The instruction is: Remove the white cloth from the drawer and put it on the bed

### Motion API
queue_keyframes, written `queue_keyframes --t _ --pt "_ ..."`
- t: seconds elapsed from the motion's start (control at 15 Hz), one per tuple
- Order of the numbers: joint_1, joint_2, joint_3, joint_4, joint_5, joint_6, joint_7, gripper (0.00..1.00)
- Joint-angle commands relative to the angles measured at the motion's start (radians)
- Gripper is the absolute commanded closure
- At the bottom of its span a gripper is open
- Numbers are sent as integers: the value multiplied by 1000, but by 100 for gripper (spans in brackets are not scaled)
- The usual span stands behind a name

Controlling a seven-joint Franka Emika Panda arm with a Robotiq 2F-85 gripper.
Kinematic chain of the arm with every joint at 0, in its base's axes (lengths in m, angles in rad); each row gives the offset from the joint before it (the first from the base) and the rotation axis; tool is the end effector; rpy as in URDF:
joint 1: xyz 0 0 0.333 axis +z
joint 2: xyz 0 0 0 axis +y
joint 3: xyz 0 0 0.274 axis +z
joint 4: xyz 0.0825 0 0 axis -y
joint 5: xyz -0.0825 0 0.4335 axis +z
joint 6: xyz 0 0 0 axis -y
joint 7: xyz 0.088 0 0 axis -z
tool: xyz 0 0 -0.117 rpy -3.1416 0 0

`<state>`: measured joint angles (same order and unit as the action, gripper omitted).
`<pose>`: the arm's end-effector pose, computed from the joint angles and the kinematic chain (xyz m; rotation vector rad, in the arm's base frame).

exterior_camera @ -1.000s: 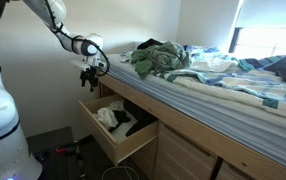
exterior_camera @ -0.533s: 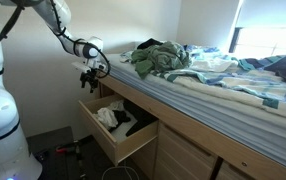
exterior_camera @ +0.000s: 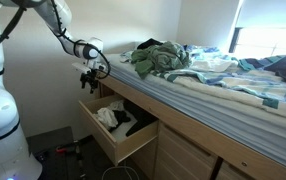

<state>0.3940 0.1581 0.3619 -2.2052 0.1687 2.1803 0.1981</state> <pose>0.3954 0.3892 0.2154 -2.9589 -0.6766 0.3673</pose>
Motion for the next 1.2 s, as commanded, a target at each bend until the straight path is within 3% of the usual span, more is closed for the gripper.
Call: queue_keyframes --t 0.0,0.67,0.8,0.87,1.07,1.13 --pt "24 69 4 35 -45 40 28 0" --pt "139 244 -29 182 -237 65 177 0" --pt "140 278 -27 219 -236 21 145 0" --pt "133 241 -22 173 -218 49 142 0" --pt "139 278 -27 200 -220 48 140 0" --pt "151 261 -47 173 -242 113 199 0"
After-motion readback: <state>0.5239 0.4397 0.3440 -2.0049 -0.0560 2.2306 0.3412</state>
